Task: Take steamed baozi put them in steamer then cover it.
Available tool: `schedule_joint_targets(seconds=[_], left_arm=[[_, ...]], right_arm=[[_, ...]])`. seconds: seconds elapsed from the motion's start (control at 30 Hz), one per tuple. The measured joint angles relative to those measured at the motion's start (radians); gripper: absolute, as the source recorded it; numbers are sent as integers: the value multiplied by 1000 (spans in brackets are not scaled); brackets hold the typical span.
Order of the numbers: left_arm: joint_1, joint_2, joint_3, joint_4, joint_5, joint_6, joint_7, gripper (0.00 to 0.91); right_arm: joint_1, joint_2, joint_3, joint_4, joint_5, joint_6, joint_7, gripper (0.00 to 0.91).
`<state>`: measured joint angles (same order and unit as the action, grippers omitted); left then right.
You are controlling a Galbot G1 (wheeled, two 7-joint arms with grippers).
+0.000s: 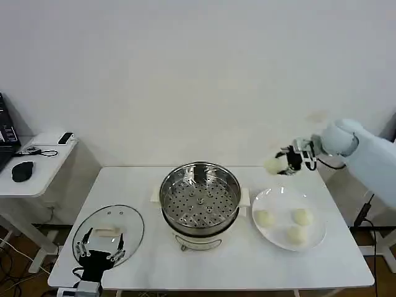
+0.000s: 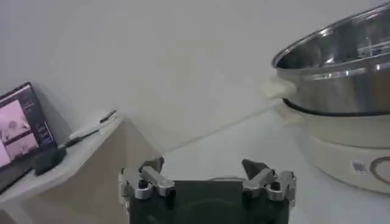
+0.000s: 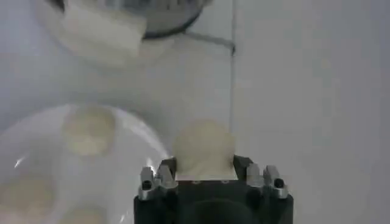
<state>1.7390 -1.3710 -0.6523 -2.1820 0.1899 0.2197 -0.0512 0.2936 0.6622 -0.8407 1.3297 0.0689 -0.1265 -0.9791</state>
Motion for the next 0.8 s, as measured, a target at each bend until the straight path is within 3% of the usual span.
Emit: schedule_joint_targets(seconds=[0.43, 0.8], left_arm=[[10, -9, -21, 6, -14, 2, -2, 907], [31, -16, -46, 1, -17, 1, -6, 907]], right_arm=[[163, 192, -194, 26, 62, 68, 20, 635], [164, 364, -297, -15, -27, 194, 54, 635]])
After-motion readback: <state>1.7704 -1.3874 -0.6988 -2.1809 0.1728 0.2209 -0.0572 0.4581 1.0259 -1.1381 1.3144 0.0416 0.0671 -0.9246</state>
